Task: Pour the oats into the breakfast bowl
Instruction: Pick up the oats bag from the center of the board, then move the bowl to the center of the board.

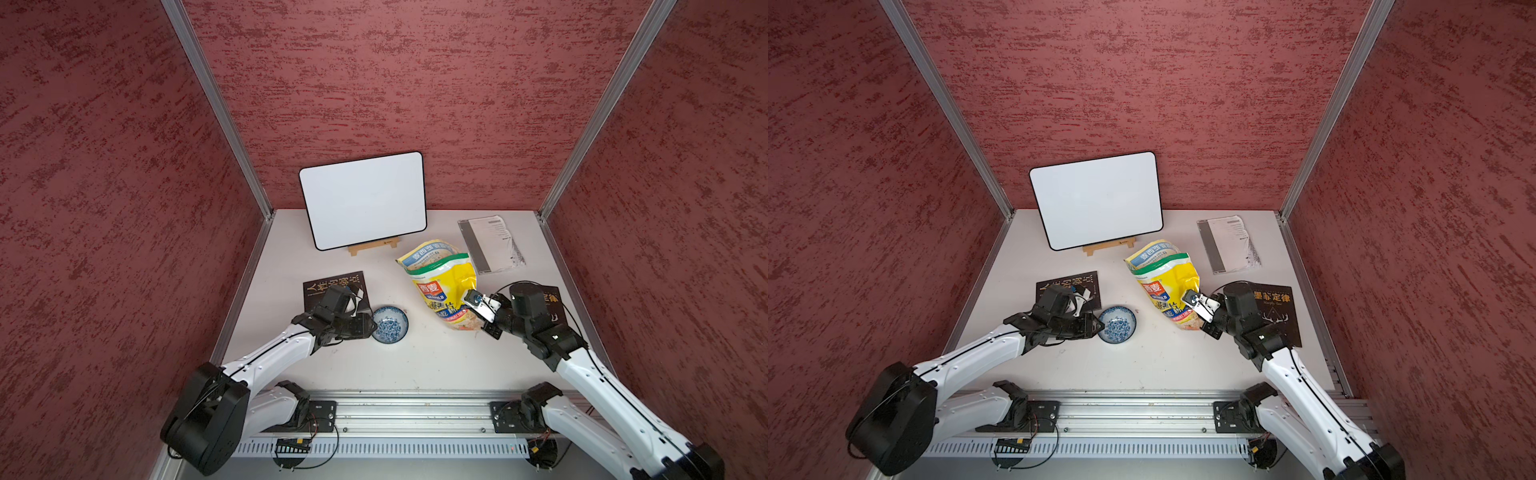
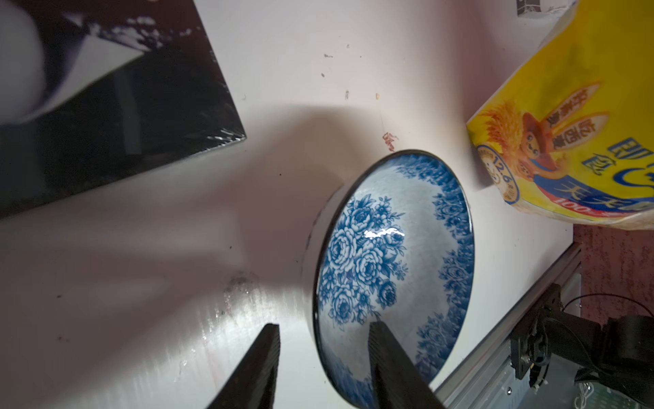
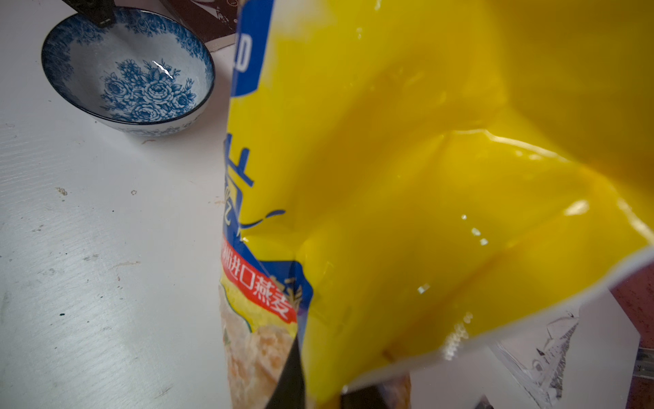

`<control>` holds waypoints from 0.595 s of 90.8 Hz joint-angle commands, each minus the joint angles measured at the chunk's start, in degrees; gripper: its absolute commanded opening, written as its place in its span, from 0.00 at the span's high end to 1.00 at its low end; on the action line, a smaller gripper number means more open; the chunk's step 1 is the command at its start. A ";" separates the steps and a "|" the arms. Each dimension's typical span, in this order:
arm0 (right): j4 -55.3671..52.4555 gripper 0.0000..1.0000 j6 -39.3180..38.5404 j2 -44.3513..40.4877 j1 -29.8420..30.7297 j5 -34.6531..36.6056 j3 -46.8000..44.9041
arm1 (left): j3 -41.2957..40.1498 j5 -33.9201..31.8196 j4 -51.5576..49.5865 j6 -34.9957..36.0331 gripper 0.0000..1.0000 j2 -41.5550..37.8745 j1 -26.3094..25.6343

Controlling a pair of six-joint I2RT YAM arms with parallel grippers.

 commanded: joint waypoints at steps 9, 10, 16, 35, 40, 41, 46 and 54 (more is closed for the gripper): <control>5.13 1.00 0.26 -1.20 0.03 -0.95 2.88 | 3.45 -2.29 4.96 1.14 0.73 4.48 -0.53; 5.10 1.00 0.26 -1.20 0.04 -0.90 2.86 | 3.57 -2.29 5.13 1.09 0.74 4.69 -0.53; 4.86 1.00 0.13 -1.27 0.05 -0.51 2.84 | 4.14 -2.53 5.74 0.91 0.81 5.37 -0.53; 3.49 1.00 -0.94 -1.37 0.06 1.03 3.32 | 8.36 -7.14 4.24 3.18 0.97 7.71 -0.44; 2.99 1.00 -0.97 -1.42 0.06 1.12 3.64 | 9.92 -8.01 3.55 4.14 1.00 8.73 -0.45; 2.88 1.00 -0.97 -1.44 0.06 1.14 3.73 | 10.27 -8.10 3.42 4.43 1.00 8.92 -0.45; 2.23 1.00 -0.97 -1.48 0.06 1.08 4.15 | 11.88 -9.00 2.96 5.27 1.00 10.11 -0.36; 0.76 1.00 -1.06 -1.54 0.03 1.10 4.95 | 14.20 -10.99 2.58 6.99 1.00 12.06 0.10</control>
